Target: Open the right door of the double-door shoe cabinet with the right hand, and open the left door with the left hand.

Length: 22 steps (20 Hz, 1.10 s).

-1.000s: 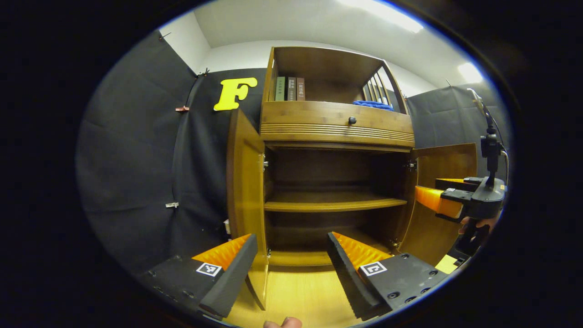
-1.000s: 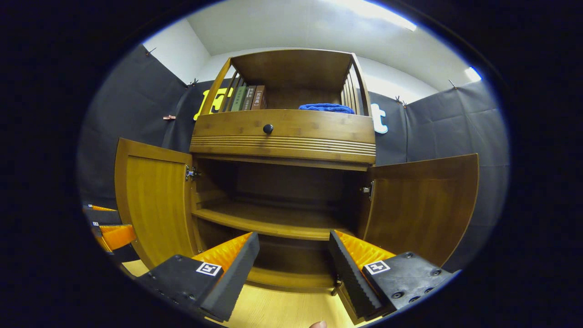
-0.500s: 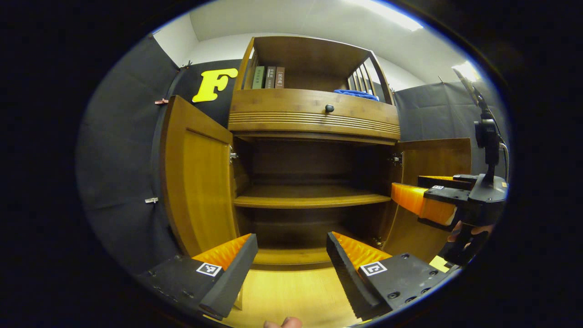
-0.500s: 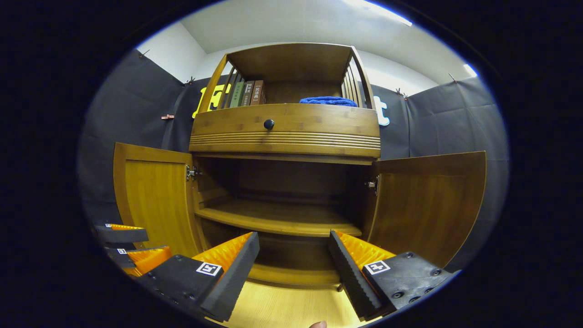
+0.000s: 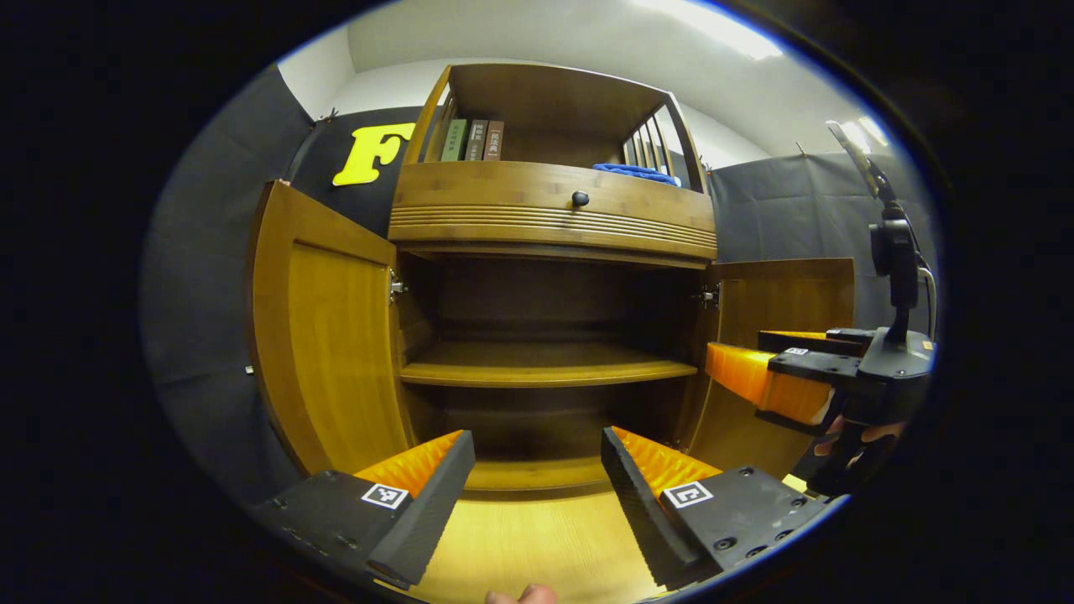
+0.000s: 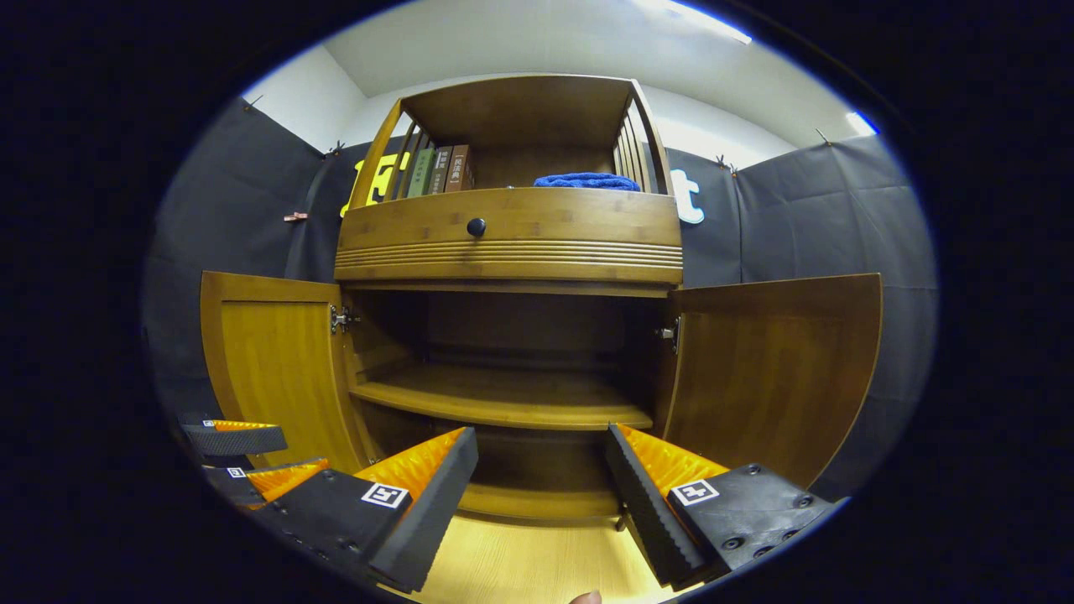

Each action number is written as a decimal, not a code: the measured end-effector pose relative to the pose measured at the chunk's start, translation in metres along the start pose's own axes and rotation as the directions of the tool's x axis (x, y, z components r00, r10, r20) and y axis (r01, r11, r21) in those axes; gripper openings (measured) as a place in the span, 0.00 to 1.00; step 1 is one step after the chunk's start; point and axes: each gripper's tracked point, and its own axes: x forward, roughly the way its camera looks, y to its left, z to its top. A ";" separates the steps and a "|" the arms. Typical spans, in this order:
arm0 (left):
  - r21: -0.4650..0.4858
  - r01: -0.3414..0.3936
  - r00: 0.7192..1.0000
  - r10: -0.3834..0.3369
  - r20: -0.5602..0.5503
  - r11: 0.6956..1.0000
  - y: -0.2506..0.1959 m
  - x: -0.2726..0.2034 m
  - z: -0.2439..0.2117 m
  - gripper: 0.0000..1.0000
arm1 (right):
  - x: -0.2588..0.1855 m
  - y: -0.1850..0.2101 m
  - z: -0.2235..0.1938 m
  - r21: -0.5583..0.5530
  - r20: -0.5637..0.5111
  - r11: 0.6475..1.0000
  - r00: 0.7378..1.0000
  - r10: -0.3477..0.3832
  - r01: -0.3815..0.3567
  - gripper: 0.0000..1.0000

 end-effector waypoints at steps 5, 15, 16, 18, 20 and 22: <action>-0.001 0.020 1.000 -0.020 0.007 1.000 -0.009 0.003 0.002 0.95 | 0.000 -0.003 0.009 -0.012 0.015 1.000 1.000 -0.007 0.007 0.96; -0.002 0.015 1.000 -0.015 0.010 1.000 0.000 0.000 0.001 0.95 | 0.002 0.000 0.006 -0.002 0.017 1.000 1.000 -0.015 0.015 0.96; -0.009 0.010 1.000 -0.010 0.010 1.000 0.003 0.000 0.000 0.95 | 0.002 0.002 0.006 -0.005 0.019 1.000 1.000 -0.012 0.012 0.96; -0.024 0.000 1.000 0.000 0.011 1.000 0.008 0.001 -0.001 0.95 | 0.004 0.004 0.007 -0.009 0.020 1.000 1.000 -0.008 0.008 0.96; -0.033 0.000 1.000 0.001 0.016 0.999 0.010 0.001 0.000 0.95 | 0.006 0.005 0.007 -0.011 0.022 1.000 1.000 -0.007 0.007 0.96; -0.023 -0.006 1.000 0.006 0.013 1.000 0.013 0.002 -0.001 0.95 | 0.007 0.006 0.007 -0.012 0.023 1.000 1.000 -0.008 0.009 0.96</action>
